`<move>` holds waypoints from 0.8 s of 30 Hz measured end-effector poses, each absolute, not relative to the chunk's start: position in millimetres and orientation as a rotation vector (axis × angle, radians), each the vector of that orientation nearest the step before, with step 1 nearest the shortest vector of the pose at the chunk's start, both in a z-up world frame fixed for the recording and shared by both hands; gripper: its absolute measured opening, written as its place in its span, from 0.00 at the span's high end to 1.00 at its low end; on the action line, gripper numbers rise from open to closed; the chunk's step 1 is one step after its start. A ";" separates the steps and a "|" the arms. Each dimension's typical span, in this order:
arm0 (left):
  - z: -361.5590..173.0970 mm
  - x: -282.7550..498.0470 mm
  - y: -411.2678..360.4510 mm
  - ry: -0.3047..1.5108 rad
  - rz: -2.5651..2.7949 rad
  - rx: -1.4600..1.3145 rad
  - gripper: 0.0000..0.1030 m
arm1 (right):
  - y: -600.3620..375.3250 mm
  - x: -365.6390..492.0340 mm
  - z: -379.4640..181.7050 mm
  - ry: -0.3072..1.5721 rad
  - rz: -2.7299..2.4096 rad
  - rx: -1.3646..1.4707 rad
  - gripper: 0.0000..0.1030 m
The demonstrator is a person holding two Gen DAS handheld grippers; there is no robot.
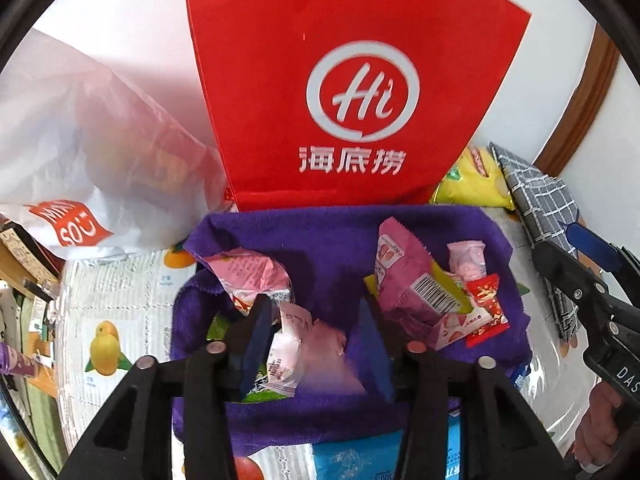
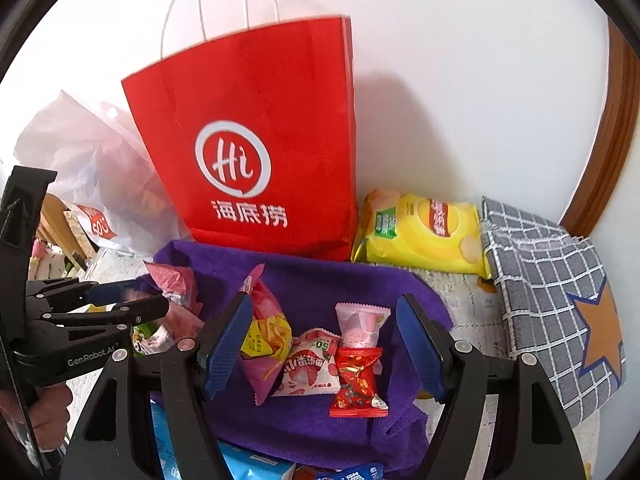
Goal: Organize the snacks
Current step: 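Pull both tools back from the towel toward the remaining snacks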
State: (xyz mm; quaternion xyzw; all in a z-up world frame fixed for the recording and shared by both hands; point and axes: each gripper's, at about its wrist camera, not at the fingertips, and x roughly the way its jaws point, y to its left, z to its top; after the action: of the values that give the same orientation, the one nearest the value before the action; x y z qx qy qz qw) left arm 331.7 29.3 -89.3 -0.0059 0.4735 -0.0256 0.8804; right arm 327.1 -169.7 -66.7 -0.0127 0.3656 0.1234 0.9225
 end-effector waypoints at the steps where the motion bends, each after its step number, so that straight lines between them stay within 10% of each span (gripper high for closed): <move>1: -85.3 329.6 29.5 0.975 -0.056 -0.011 0.51 | -169.8 324.3 -63.8 0.740 0.256 -0.025 0.28; 9: -50.6 307.6 31.8 0.860 -0.069 -0.018 0.33 | -178.0 296.5 -53.1 0.708 0.209 -0.030 0.28; 24: -17.9 249.8 22.1 0.758 -0.102 -0.026 0.32 | -224.7 211.3 -128.8 0.863 0.187 -0.006 0.47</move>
State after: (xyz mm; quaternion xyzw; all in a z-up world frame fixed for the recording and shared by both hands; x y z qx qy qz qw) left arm 249.8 22.1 -17.9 -0.0126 0.3699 -0.0500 0.9277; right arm 211.3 -224.7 -128.8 -0.0029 0.4175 0.0906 0.9041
